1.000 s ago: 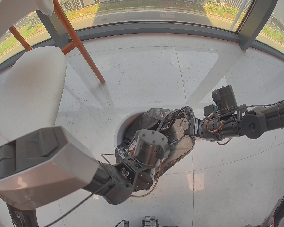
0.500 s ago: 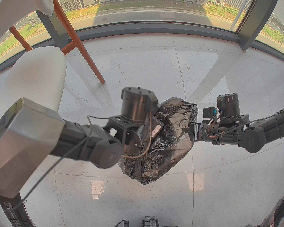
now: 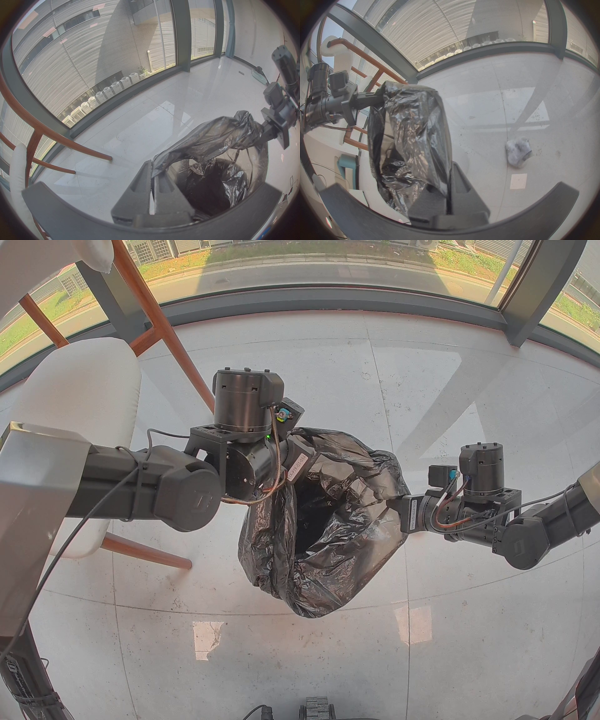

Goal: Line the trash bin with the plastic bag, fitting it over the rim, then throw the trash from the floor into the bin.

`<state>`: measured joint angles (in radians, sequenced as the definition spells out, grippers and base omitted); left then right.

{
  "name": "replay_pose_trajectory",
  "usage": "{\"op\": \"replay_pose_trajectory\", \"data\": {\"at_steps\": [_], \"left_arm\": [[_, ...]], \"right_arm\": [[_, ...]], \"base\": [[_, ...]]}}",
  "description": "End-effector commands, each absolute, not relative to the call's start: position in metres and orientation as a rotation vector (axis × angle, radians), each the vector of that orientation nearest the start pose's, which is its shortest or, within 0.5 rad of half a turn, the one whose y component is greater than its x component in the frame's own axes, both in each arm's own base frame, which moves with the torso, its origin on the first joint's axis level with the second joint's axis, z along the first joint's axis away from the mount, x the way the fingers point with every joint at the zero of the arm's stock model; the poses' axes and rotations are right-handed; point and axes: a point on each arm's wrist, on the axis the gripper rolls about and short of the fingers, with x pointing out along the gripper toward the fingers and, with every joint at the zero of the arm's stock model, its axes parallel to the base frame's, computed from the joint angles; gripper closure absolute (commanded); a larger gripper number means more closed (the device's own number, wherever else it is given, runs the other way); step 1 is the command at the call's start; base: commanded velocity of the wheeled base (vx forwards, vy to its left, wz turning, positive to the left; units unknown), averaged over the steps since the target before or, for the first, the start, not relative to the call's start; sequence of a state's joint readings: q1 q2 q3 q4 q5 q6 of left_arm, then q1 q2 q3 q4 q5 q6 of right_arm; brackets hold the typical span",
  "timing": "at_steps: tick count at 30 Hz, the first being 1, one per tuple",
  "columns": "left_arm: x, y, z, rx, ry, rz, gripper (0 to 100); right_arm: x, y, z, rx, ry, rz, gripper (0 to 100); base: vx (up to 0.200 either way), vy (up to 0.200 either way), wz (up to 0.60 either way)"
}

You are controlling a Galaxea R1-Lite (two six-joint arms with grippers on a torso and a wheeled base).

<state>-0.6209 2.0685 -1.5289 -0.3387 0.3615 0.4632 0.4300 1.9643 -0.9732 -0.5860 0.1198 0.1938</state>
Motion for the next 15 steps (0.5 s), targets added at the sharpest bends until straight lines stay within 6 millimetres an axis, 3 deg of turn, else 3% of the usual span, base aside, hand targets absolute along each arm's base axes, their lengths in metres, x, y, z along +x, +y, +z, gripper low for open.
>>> {"op": "replay_pose_trajectory", "data": {"at_steps": [1,3,4,9,15], "left_arm": [[0.356,-0.241,0.221,0.55,0.11,-0.298,100],[0.356,-0.241,0.22,0.551,0.112,-0.299,100],[0.356,-0.242,0.219,0.552,0.114,-0.299,100],[0.357,-0.24,0.218,0.554,0.119,-0.295,100],[0.364,-0.225,0.212,0.584,0.147,-0.266,100]], "right_arm": [[0.345,0.148,0.119,0.105,0.456,0.473,100],[0.346,0.144,0.119,0.096,0.461,0.472,100],[0.346,0.143,0.119,0.093,0.462,0.471,0],[0.345,0.144,0.121,0.102,0.449,0.475,0],[0.336,0.143,0.144,0.113,0.39,0.494,0]], "base": [[0.0,0.0,0.0],[0.0,0.0,0.0],[0.0,0.0,0.0],[0.0,0.0,0.0],[0.0,0.0,0.0]]}}
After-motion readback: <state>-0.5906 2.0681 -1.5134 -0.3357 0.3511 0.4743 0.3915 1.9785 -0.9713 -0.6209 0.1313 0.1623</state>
